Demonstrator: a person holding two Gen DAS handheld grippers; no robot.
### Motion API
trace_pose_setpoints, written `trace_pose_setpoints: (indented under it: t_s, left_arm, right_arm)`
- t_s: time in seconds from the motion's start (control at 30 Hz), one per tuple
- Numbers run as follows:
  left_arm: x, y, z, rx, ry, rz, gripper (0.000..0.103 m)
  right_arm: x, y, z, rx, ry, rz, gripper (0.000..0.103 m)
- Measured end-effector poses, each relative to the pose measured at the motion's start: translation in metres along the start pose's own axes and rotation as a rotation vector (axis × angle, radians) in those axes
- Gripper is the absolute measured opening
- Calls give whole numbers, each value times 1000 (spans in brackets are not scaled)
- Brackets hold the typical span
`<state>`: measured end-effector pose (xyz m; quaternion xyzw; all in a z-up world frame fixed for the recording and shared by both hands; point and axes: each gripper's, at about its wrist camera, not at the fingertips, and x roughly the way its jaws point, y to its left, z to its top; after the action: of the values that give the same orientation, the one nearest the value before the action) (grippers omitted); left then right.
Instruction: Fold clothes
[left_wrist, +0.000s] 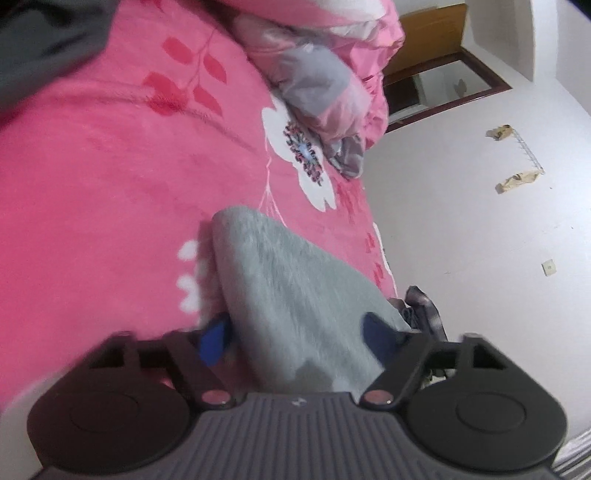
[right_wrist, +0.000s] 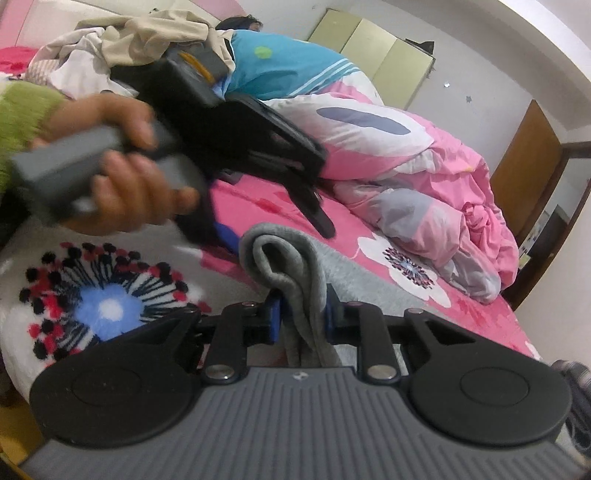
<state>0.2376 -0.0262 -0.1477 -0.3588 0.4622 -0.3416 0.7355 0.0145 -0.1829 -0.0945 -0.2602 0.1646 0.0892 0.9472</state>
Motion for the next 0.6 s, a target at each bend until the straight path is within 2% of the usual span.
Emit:
trace_pose_setpoints:
  t_s: [0.1,0.13,0.2,0.27,0.43,0.6]
  left_arm:
    - [18,2,7,-7,5,34,40]
    - [22,1,8,-5,4,44,37]
    - [25,3,9,-10,-6,70,20]
    - [22,8,8,-40,-26,65,12]
    - [9,6,1,-53,-100,32,10]
    - [-9,9,-2,-79,-129,-6,10]
  right_arm:
    - [2,-2,-2,29,2,13,20]
    - [4,-3,-3,39,7,21,20]
    - [7,-4,-4,53,28,46,21]
    - [10,-5,-4,71,53,75,21]
    - [5,-6,2,107,77,102,19]
    - [-2,-3,16,91,98,98,18]
